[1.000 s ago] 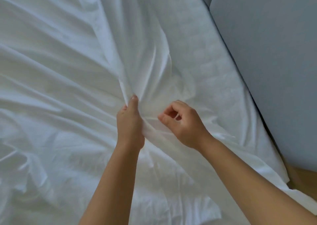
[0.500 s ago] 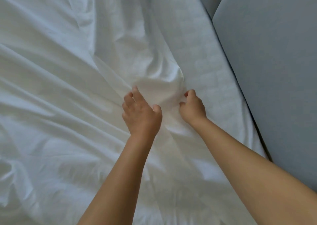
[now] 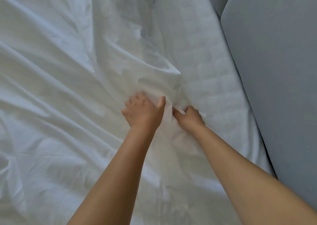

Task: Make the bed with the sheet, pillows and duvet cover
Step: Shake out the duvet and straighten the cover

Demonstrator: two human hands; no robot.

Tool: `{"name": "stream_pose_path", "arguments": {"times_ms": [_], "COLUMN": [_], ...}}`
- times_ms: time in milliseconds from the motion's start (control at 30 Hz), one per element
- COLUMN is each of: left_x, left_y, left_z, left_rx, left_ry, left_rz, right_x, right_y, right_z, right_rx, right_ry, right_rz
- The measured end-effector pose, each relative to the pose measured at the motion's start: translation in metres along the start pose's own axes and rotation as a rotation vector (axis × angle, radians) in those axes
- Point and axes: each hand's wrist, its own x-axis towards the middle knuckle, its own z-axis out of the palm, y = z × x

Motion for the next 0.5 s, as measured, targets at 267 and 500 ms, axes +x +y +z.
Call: {"name": "stream_pose_path", "arguments": {"times_ms": [267, 500], "left_x": [0.038, 0.019], "left_y": [0.023, 0.025], "left_z": [0.019, -0.003], "left_rx": [-0.009, -0.364], "left_ry": [-0.184, -0.093], "left_rz": [-0.055, 0.086], "right_x": [0.008, -0.014], "right_y": [0.002, 0.002], "right_z": [0.006, -0.033], "right_rx": [-0.091, 0.108], "right_ry": [0.091, 0.245], "right_rz": [-0.07, -0.371]}}
